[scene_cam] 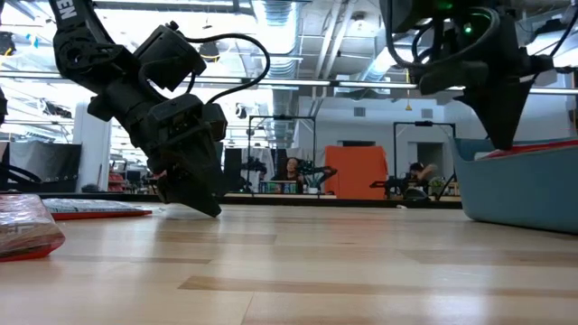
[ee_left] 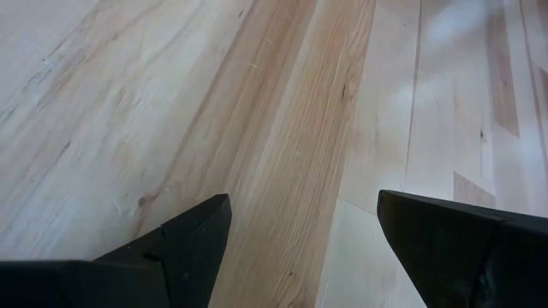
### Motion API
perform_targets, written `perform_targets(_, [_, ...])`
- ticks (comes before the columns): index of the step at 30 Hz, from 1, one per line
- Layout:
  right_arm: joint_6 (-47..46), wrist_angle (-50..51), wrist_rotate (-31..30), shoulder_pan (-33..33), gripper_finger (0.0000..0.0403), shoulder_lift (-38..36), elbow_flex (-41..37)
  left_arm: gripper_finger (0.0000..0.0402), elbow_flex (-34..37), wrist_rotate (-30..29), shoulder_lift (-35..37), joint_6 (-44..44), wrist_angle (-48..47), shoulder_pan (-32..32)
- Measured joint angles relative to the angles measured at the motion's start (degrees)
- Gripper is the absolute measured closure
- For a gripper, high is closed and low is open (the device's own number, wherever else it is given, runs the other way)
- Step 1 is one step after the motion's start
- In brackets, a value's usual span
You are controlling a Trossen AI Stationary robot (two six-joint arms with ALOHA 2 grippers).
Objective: Sort popcorn bags into baskets
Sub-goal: Adjust the popcorn bag in the center, then stack the popcorn bag into the blue bin
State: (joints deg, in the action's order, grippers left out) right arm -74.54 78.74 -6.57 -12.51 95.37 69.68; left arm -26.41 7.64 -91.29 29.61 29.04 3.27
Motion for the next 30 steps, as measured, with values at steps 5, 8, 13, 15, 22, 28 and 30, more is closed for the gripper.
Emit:
perform_targets(5, [1.3, 0.6, -0.3, 0.7, 0.0393, 0.2, 0.0, 0.0111, 0.0, 0.0, 0.0, 0.0, 0.0, 0.0])
perform_targets(8, [2.6, 0.6, -1.6, 1.1, 0.0393, 0.2, 0.0, 0.0111, 0.0, -0.1, 0.0, 0.0, 0.0, 0.0])
perform_targets(13, [3.6, 2.1, -4.2, 1.4, 0.0395, -1.1, 0.0, 0.0111, 0.0, 0.7, 0.0, 0.0, 0.0, 0.0])
perform_targets(15, [4.2, 1.7, -5.3, 1.4, 0.0389, -2.2, 0.0, 0.0111, 0.0, 2.6, 0.0, -0.2, -0.3, 0.1])
perform_targets(22, [4.8, -4.0, -10.9, 0.5, 0.0345, -8.0, 0.0, 0.0111, -1.0, 16.5, 1.1, -5.4, -14.8, 4.3])
perform_targets(28, [6.0, -6.6, -15.2, -0.9, 0.0327, -10.1, 0.0, 0.0111, -5.4, 15.5, 8.6, -12.3, -44.8, 5.4])
perform_targets(30, [6.1, -6.7, -16.3, -1.2, 0.0327, -9.9, 0.0, 0.0111, -6.5, 10.1, 12.3, -12.1, -51.8, 4.3])
